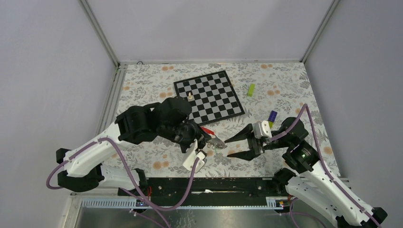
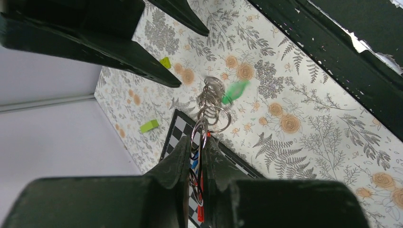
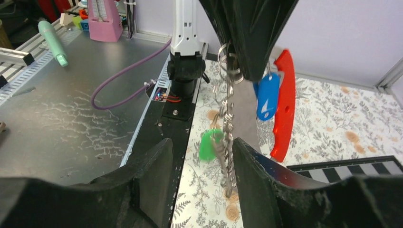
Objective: Remove the keys from the keyring
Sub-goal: Adjust the keyring.
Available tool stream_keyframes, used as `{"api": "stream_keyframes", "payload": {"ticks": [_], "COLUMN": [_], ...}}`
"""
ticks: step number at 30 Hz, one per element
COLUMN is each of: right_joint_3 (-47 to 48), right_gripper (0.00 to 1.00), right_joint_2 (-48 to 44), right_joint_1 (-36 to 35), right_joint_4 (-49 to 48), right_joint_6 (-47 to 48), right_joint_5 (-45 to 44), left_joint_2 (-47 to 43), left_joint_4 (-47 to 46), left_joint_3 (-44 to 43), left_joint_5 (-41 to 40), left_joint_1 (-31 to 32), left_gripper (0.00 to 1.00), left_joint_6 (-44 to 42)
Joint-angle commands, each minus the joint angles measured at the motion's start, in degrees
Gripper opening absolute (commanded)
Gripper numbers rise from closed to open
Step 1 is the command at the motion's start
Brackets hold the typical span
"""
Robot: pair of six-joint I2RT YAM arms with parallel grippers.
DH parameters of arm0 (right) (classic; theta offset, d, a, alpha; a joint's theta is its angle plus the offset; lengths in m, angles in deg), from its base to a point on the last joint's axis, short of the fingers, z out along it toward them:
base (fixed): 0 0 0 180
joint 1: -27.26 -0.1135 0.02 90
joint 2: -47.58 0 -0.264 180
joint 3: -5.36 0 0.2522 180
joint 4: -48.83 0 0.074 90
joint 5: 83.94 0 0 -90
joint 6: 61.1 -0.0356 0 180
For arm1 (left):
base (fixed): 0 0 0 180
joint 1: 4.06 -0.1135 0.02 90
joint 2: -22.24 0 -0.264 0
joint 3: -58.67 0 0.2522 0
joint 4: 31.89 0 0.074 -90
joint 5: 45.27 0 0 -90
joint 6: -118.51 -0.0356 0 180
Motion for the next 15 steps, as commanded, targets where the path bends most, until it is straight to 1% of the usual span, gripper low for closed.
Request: {"api": "stream_keyframes", "payload": {"ticks": [1, 4, 8, 12, 15], "right_joint_3": [-2.08, -4.21, -7.11, -8.6, -8.54], "right_gripper": [0.57, 0.56, 0.55, 0.54, 0.54], "right_joint_2": [-0.15, -1.05, -3.92, -7.21, -9.93], "right_joint_1": [0.13, 0.08, 0.09, 0.11, 0.06], "right_joint_4": [-4.17, -7.63, -11.65, -12.32, -10.3], "right_joint_6": [-2.02, -6.34, -13.62, -19.82, -21.47], "right_joint_5": [-0.67, -5.05, -13.46, -22.71, -27.53], "left_joint_2": [0.75, 1.24, 1.89, 2.2, 2.1], "left_joint_4": [0.3, 0.34, 0.13, -2.15, -5.34], "left_joint_3": [-3.58, -3.53, -3.61, -3.5, -3.14], "left_joint_5": [-1.49, -2.68, -4.24, -7.34, -10.02], "left_joint_1": [1.32, 1.74, 2.14, 2.25, 2.3], "left_gripper": [0.0, 0.0, 0.0, 0.0, 0.0], "left_joint_6": [-3.26, -2.99, -1.21, 3.71, 9.19]}}
